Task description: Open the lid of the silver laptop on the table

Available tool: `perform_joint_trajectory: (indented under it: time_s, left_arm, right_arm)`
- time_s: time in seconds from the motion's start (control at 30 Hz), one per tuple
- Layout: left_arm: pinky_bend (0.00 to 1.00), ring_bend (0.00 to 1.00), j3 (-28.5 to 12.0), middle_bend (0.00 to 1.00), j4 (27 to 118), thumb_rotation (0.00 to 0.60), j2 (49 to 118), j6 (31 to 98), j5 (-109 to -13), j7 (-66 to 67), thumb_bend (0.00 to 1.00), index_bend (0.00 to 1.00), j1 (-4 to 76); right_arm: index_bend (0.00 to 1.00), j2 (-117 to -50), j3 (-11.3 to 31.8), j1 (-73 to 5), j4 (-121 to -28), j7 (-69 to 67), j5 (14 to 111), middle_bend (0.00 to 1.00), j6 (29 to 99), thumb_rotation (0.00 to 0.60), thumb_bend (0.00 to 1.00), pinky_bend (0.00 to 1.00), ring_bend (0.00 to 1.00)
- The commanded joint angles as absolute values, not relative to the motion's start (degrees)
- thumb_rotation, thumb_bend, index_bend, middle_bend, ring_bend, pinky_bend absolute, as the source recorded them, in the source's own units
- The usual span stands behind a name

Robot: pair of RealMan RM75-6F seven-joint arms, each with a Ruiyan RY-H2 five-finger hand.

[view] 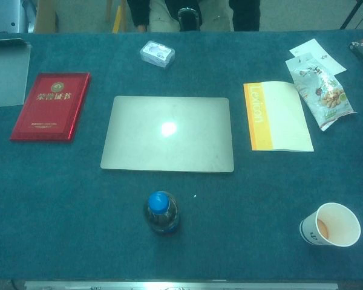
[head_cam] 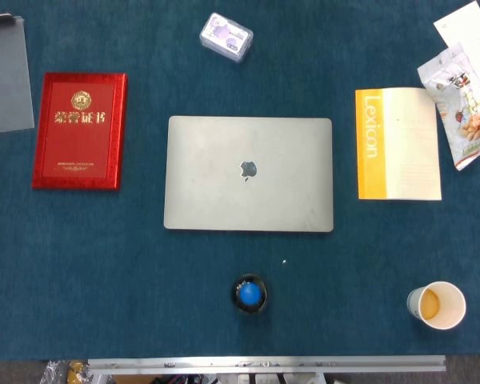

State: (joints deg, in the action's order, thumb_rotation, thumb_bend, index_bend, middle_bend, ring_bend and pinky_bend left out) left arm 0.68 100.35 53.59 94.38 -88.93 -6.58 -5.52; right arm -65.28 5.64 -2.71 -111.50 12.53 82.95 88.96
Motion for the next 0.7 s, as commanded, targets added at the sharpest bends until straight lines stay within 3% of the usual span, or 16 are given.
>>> perform_joint_trajectory:
  time_s: [0.03,0.7]
  left_arm:
    - [0.04,0.03,0.61,0.12,100.31,0.6,53.69,94.36,-88.8,-6.53,0.42,0.18,-5.53]
    - [0.04,0.03,0.86,0.12,100.93,0.6,53.47,94.85,-89.43,-6.18,0.42,0.18,-5.98]
  right_arm:
    - [0.0,-65.36,5.73,-2.91,-111.49,12.74,82.73,0.07,88.6,0.6,0.06,0.01,0.0]
    - [0.0,-64.1,6.34,-6.87,-113.91,11.52,84.56,0.07,83.0,0.6,0.06,0.01,0.0]
